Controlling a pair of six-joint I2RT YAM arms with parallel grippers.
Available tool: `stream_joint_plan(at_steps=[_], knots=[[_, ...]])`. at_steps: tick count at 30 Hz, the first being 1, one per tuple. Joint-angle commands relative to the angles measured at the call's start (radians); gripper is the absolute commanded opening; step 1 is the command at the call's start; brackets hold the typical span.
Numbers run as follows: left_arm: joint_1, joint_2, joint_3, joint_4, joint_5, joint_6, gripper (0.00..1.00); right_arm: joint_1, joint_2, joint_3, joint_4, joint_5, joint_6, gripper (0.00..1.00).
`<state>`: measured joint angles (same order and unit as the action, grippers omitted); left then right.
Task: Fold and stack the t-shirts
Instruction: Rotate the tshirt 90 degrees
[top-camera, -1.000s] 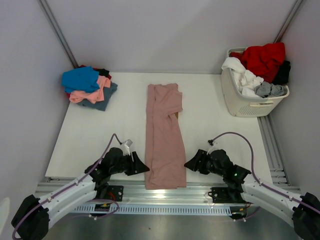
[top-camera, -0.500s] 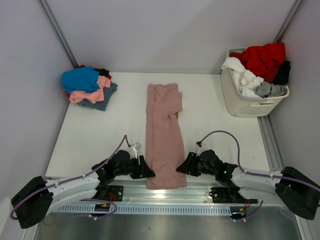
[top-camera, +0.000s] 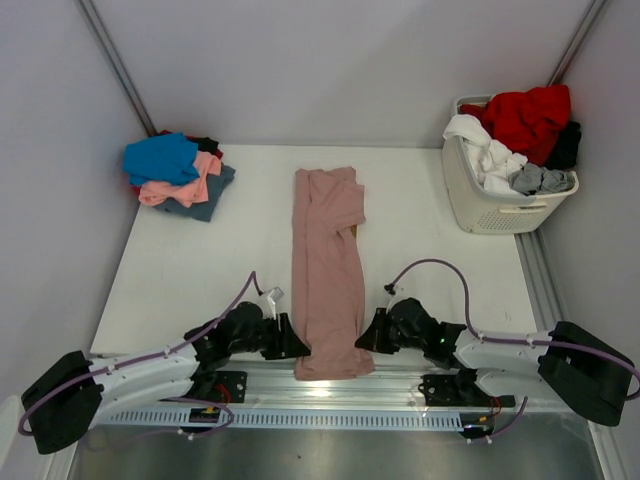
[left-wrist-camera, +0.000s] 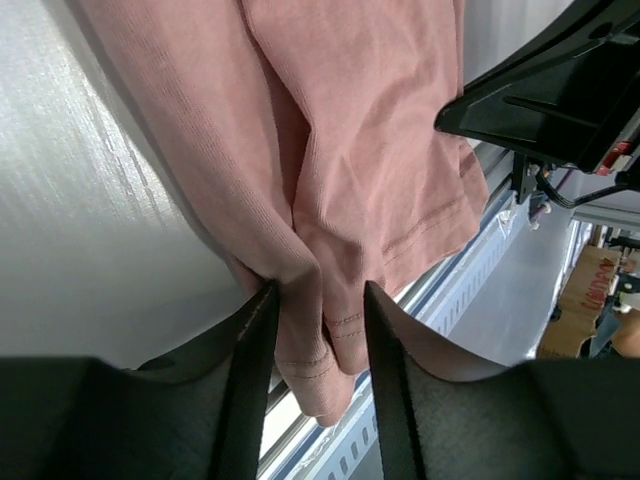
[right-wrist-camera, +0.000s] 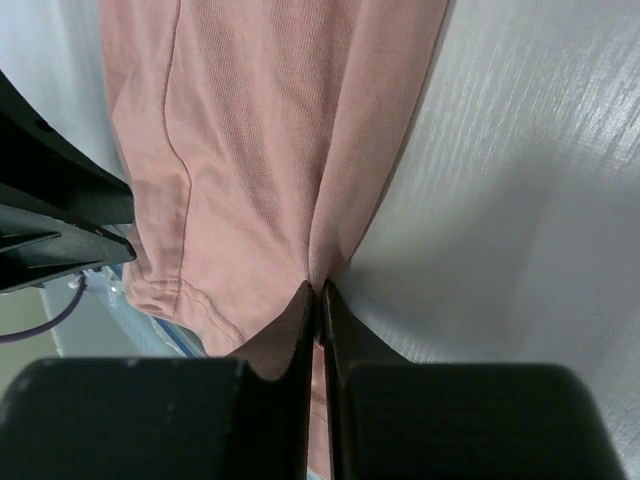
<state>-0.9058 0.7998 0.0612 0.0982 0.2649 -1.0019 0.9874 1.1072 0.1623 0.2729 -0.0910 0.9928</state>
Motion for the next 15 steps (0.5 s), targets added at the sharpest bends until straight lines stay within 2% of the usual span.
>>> stream_joint_plan(at_steps=[1, 2, 4, 5, 6, 15], knots=[[-0.010, 0.013, 0.038, -0.064, -0.029, 0.035, 0.43, 0.008, 0.002, 0.037, -0.139, 0.051, -0.077, 0.04], [-0.010, 0.018, 0.057, -0.074, -0.032, 0.048, 0.41, 0.008, 0.002, 0.049, -0.165, 0.054, -0.085, 0.02], [-0.010, 0.032, 0.094, -0.133, -0.049, 0.062, 0.29, 0.008, 0.000, 0.085, -0.190, 0.074, -0.101, 0.01], [-0.010, 0.038, 0.116, -0.153, -0.056, 0.080, 0.20, 0.008, -0.001, 0.097, -0.211, 0.082, -0.118, 0.01], [-0.010, 0.045, 0.143, -0.169, -0.067, 0.088, 0.01, 0.008, -0.001, 0.108, -0.219, 0.089, -0.128, 0.01], [-0.008, 0.122, 0.265, -0.218, -0.084, 0.175, 0.01, 0.008, 0.049, 0.197, -0.253, 0.121, -0.193, 0.00]])
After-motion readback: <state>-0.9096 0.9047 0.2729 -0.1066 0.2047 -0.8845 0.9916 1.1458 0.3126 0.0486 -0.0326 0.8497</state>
